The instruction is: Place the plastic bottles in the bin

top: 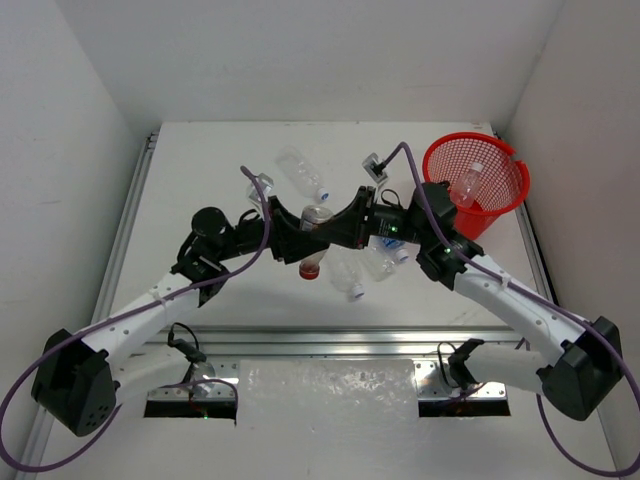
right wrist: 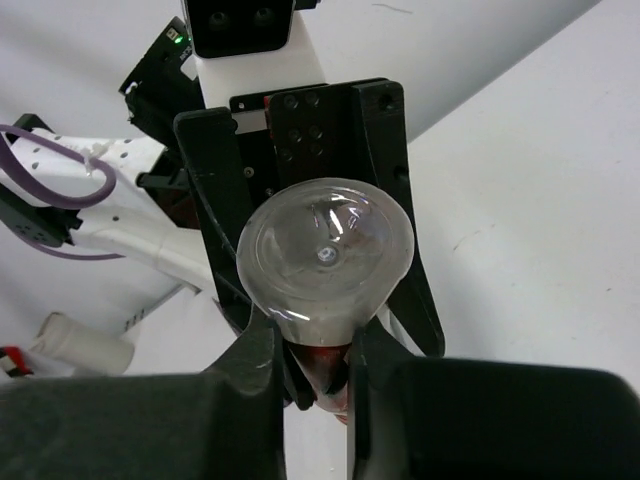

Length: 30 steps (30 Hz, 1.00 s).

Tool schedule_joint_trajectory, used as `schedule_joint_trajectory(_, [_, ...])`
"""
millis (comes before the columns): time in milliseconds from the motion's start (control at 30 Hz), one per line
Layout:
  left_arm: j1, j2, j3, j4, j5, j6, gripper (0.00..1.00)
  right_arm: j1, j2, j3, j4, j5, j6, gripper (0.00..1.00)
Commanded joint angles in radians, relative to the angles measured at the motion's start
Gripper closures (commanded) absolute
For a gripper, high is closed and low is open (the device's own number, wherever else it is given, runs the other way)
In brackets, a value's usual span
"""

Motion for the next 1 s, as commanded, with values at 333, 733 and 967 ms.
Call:
schedule_joint_trajectory(333, [-0.022, -0.037, -0.017, -0.005, 0.018, 0.064, 0.55, 0.009, -0.048, 0.009, 0.054, 0.119, -0.015, 1.0])
schedule_joint_trajectory(733, [-0.026, -0.051, -0.066, 0.089, 0.089, 0.029, 1.0, 0.009, -0.022, 0.04, 0.142, 0.018, 0.037, 0.35])
schedule_joint_trajectory(967, [-0.028, -0.051, -0.064, 0.089, 0.081, 0.027, 1.0, 0.009, 0.004, 0.097, 0.067, 0.015, 0.005, 0.48])
